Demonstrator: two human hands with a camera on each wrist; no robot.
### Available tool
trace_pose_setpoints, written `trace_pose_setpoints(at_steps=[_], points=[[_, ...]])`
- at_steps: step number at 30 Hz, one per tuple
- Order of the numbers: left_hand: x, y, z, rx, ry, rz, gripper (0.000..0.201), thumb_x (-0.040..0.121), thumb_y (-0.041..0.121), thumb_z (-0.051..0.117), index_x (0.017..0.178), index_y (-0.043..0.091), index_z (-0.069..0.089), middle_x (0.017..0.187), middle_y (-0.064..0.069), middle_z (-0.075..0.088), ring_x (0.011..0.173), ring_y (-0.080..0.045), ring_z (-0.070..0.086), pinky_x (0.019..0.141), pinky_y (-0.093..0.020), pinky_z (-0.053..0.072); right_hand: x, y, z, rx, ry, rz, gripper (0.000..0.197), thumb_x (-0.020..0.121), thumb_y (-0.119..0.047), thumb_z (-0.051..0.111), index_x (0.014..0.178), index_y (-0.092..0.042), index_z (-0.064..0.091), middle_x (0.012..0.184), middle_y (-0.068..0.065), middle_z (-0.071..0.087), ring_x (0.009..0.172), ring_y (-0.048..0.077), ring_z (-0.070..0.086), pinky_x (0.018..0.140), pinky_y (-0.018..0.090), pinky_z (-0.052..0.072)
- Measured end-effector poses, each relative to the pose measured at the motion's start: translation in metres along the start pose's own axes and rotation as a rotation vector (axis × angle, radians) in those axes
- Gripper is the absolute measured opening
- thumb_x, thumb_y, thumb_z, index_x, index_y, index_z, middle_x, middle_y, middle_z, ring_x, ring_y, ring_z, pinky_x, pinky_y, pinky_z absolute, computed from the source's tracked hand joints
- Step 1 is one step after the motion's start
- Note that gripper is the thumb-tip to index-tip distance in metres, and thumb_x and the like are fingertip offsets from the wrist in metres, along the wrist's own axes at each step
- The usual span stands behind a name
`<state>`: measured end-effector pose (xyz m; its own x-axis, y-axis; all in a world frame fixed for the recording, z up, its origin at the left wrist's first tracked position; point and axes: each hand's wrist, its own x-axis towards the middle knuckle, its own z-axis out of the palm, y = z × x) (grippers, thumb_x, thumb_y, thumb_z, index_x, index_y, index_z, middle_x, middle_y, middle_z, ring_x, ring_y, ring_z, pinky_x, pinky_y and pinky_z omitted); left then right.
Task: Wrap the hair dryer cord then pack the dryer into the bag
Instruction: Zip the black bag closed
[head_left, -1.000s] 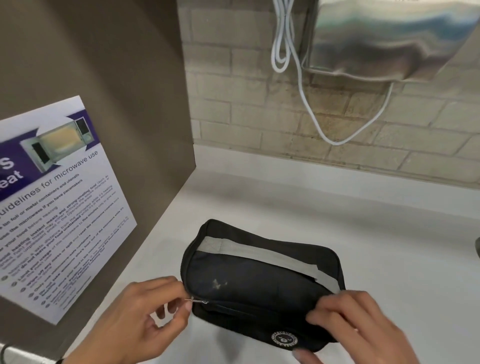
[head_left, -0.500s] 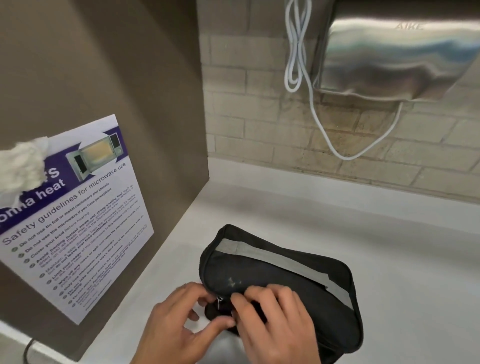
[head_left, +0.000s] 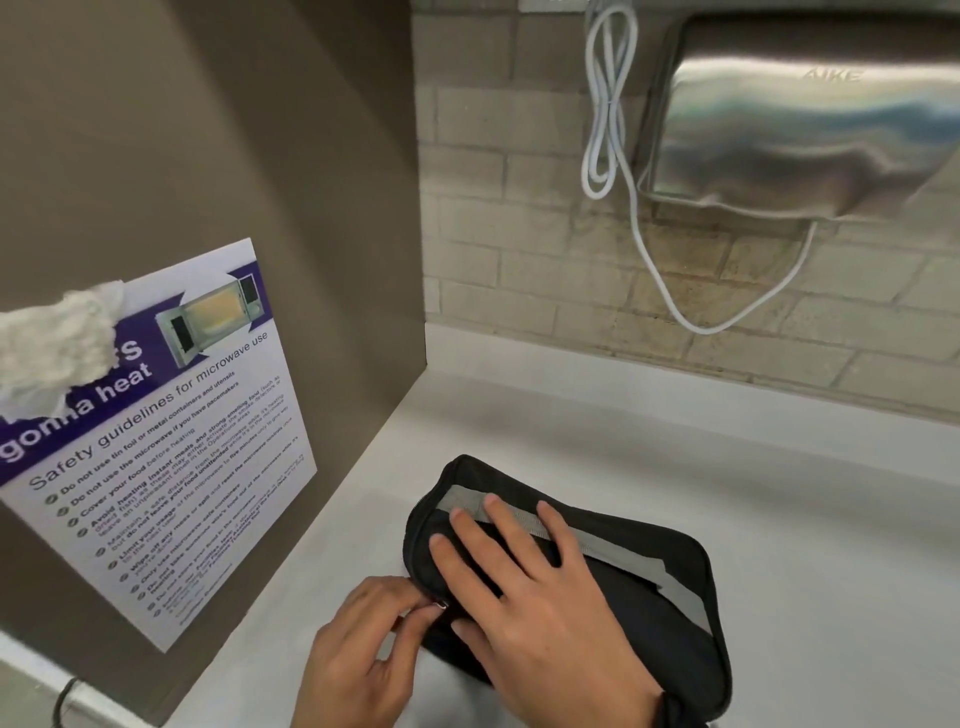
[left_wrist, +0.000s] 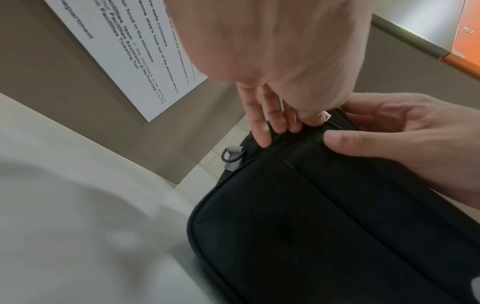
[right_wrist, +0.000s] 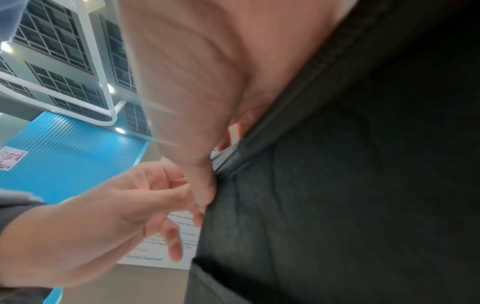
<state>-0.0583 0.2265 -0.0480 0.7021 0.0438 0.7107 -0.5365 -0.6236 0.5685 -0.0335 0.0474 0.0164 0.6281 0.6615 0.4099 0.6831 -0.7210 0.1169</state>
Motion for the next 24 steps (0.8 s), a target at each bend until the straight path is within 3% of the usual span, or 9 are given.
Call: trace_pose_setpoints(at_steps=[3, 9, 13, 15, 18, 20, 22, 24], points=[[0.004, -0.004, -0.005, -0.025, 0.003, 0.037, 0.037, 0.096, 0.034, 0.057, 0.077, 0.007, 0.073, 0.083, 0.014, 0.062, 0.075, -0.008, 0.057, 0.067, -0.018, 0.049, -0.001, 0.002, -0.001, 0.003, -0.007, 0.001, 0.050, 0.084, -0.046, 0.052, 0.129, -0.025, 0.060, 0.135, -0.001, 0.064, 0.129, 0.025, 0.055, 0.094, 0.055, 0.050], [0.007, -0.007, -0.008, -0.135, 0.030, -0.051, 0.031, 0.095, 0.039, 0.058, 0.081, 0.013, 0.069, 0.089, 0.016, 0.063, 0.084, -0.012, 0.063, 0.068, -0.023, 0.054, -0.006, 0.001, 0.003, -0.040, 0.061, 0.007, 0.044, 0.086, -0.041, 0.055, 0.125, -0.022, 0.065, 0.132, 0.000, 0.066, 0.125, 0.028, 0.046, 0.087, 0.052, 0.053], [0.008, -0.007, -0.009, -0.209, 0.040, -0.214, 0.021, 0.092, 0.048, 0.056, 0.084, 0.031, 0.065, 0.108, 0.015, 0.068, 0.098, -0.015, 0.067, 0.076, -0.024, 0.057, -0.008, 0.000, 0.003, -0.059, 0.075, 0.001, 0.041, 0.084, -0.038, 0.059, 0.121, -0.022, 0.067, 0.130, 0.000, 0.067, 0.122, 0.028, 0.051, 0.087, 0.051, 0.052], [0.009, -0.013, -0.010, -0.245, 0.053, -0.285, 0.009, 0.087, 0.042, 0.060, 0.086, 0.034, 0.065, 0.112, 0.015, 0.068, 0.100, -0.017, 0.069, 0.078, -0.029, 0.059, -0.010, 0.000, 0.004, -0.073, 0.083, -0.012, 0.039, 0.082, -0.037, 0.061, 0.118, -0.023, 0.068, 0.128, -0.001, 0.068, 0.119, 0.029, 0.059, 0.088, 0.050, 0.047], [0.014, -0.020, -0.010, -0.299, 0.028, -0.349, 0.007, 0.085, 0.037, 0.061, 0.087, 0.033, 0.066, 0.114, 0.014, 0.069, 0.106, -0.019, 0.069, 0.084, -0.026, 0.058, -0.011, -0.001, 0.006, -0.067, 0.106, -0.030, 0.036, 0.081, -0.036, 0.063, 0.113, -0.024, 0.071, 0.123, -0.002, 0.071, 0.113, 0.028, 0.066, 0.087, 0.048, 0.051], [0.018, -0.021, -0.008, -0.424, -0.022, -0.420, 0.012, 0.084, 0.037, 0.062, 0.087, 0.026, 0.066, 0.122, 0.010, 0.068, 0.118, -0.019, 0.064, 0.096, -0.028, 0.054, -0.011, 0.000, 0.006, -0.043, 0.105, -0.027, 0.035, 0.081, -0.036, 0.061, 0.112, -0.024, 0.072, 0.122, -0.003, 0.071, 0.113, 0.028, 0.065, 0.085, 0.048, 0.054], [0.020, -0.021, -0.008, -0.539, -0.092, -0.473, 0.015, 0.085, 0.035, 0.063, 0.088, 0.020, 0.064, 0.131, 0.005, 0.066, 0.127, -0.018, 0.059, 0.106, -0.035, 0.048, -0.012, 0.002, 0.004, -0.013, 0.114, -0.022, 0.035, 0.081, -0.036, 0.059, 0.111, -0.024, 0.072, 0.123, -0.003, 0.071, 0.114, 0.027, 0.064, 0.087, 0.048, 0.049], [0.022, -0.021, -0.008, -0.588, -0.137, -0.497, 0.011, 0.091, 0.027, 0.064, 0.087, 0.017, 0.063, 0.131, 0.004, 0.066, 0.129, -0.018, 0.058, 0.108, -0.041, 0.045, -0.011, 0.000, 0.002, -0.015, 0.130, -0.018, 0.035, 0.078, -0.035, 0.060, 0.108, -0.023, 0.074, 0.120, -0.002, 0.072, 0.112, 0.029, 0.066, 0.089, 0.049, 0.041]])
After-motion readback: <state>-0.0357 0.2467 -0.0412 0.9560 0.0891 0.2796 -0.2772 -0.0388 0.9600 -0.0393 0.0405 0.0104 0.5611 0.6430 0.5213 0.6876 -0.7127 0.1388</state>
